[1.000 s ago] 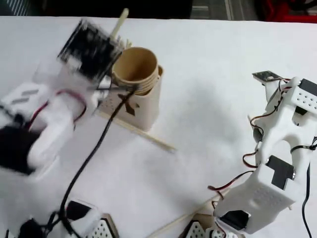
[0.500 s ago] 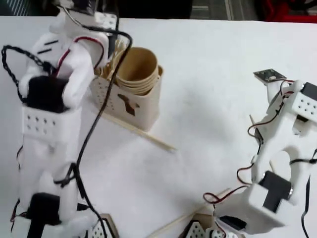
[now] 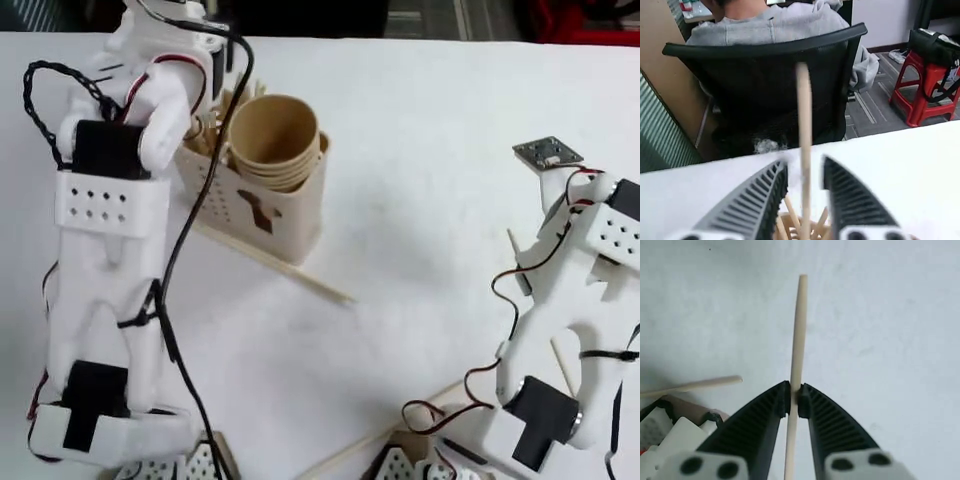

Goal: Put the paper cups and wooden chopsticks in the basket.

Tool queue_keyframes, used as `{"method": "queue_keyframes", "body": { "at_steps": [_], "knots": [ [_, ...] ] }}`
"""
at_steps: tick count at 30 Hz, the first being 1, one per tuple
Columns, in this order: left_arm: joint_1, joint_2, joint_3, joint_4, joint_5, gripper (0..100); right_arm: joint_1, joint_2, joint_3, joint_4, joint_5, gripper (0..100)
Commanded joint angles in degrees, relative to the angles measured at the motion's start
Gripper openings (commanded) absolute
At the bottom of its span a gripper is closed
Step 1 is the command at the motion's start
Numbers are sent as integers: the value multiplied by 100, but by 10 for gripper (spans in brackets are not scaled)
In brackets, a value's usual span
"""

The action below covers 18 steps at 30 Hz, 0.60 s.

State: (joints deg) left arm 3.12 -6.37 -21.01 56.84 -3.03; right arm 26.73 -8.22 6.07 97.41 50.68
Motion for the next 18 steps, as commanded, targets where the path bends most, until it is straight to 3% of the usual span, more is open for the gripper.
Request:
{"method": "queue_keyframes", "body": {
  "at_steps": [1,9,18],
  "knots": [
    [-224,-382,-246,141,202,233,13,-242,-35,31,-9,19],
    [-699,-1332,-220,1204,211,233,-365,-637,-44,66,-53,19],
    [-1182,-2255,-211,2673,211,233,-1253,-2431,-62,31,-1697,19]
  ]
}}
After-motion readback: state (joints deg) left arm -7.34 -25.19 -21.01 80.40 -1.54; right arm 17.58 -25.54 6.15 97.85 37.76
